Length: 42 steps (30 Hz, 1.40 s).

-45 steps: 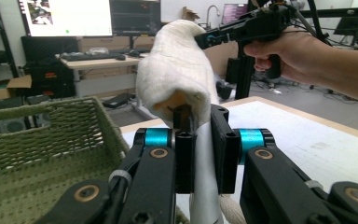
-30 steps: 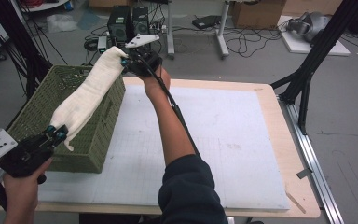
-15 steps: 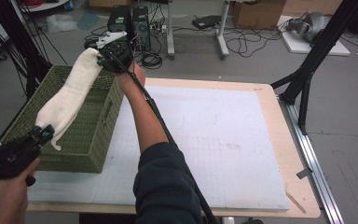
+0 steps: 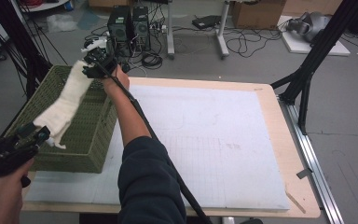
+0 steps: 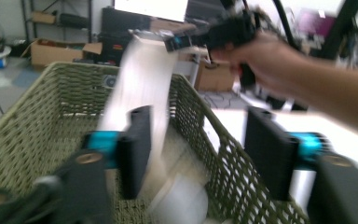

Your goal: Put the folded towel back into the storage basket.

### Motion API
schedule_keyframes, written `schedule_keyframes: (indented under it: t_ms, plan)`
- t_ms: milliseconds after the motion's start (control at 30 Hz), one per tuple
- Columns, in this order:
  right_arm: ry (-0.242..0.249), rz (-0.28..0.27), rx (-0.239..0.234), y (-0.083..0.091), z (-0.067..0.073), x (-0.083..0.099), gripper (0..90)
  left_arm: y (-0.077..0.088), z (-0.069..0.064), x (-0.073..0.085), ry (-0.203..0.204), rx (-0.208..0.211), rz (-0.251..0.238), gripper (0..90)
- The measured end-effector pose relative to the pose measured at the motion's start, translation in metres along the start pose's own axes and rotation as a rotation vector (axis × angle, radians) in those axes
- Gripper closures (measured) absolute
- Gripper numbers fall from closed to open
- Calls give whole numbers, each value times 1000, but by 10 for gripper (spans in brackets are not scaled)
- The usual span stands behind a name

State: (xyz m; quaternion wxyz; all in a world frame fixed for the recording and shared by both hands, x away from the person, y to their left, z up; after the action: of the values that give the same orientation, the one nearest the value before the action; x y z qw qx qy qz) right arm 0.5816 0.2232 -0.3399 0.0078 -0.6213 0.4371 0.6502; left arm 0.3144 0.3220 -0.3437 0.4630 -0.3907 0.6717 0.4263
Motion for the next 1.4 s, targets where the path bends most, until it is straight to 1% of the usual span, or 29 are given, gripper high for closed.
schedule_keyframes:
  t_ms: [67,200,233,300,367,400,433,600,700,800,867,967,1033,1067,1200,1300,1333,1400]
  plan:
    - [-12,1,-5,-2,3,3,362,2,2,-2,-2,-6,-7,354]
    - [-19,-2,-31,3,6,7,350,1,2,-1,8,-5,-3,292]
    - [-24,-3,-39,6,6,9,348,0,0,0,11,4,3,280]
    - [-19,-7,-63,10,9,11,340,-2,-3,1,19,17,9,269]
    - [-23,-6,-103,13,13,14,310,-4,-6,2,28,33,18,255]
    - [-22,-2,-125,15,16,16,304,-5,-8,3,25,34,23,227]
    - [-11,2,-134,16,18,18,302,-6,-9,3,19,35,23,203]
    - [0,9,-169,25,24,28,271,-7,-18,4,-11,58,32,200]
    - [-3,17,-186,30,24,34,215,-10,-24,6,-23,92,48,207]
    - [-5,11,-186,39,21,39,204,-12,-31,7,-41,123,63,207]
    - [-17,16,-187,45,18,43,186,-13,-33,6,-56,124,61,206]
    - [-14,15,-179,55,13,47,178,-13,-38,4,-74,129,53,206]
    - [-17,21,-180,61,11,50,174,-14,-42,3,-69,148,44,206]
    - [-9,16,-177,64,10,51,174,-14,-44,3,-71,161,50,206]
    - [-6,10,-178,77,7,55,174,-17,-53,6,-84,198,68,207]
    - [1,5,-177,88,5,58,174,-20,-57,7,-94,211,72,207]
    - [4,2,-179,93,4,59,174,-21,-59,7,-94,217,71,206]
    - [8,1,-173,101,1,62,174,-22,-62,9,-84,237,84,210]
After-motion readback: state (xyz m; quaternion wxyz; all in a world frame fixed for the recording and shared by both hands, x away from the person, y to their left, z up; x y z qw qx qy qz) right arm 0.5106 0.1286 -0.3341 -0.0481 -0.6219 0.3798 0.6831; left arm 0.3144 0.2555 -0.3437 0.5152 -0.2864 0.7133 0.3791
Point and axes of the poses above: each handheld gripper's, and its own axes: y roughly backward along the jaws, x roughly out of its underside, z roughly to its left, the point moved 10 cm from there along -y, roughly forward along the jaws, and after that the axes turned 8 degrees about z, right-handed, at the moved point
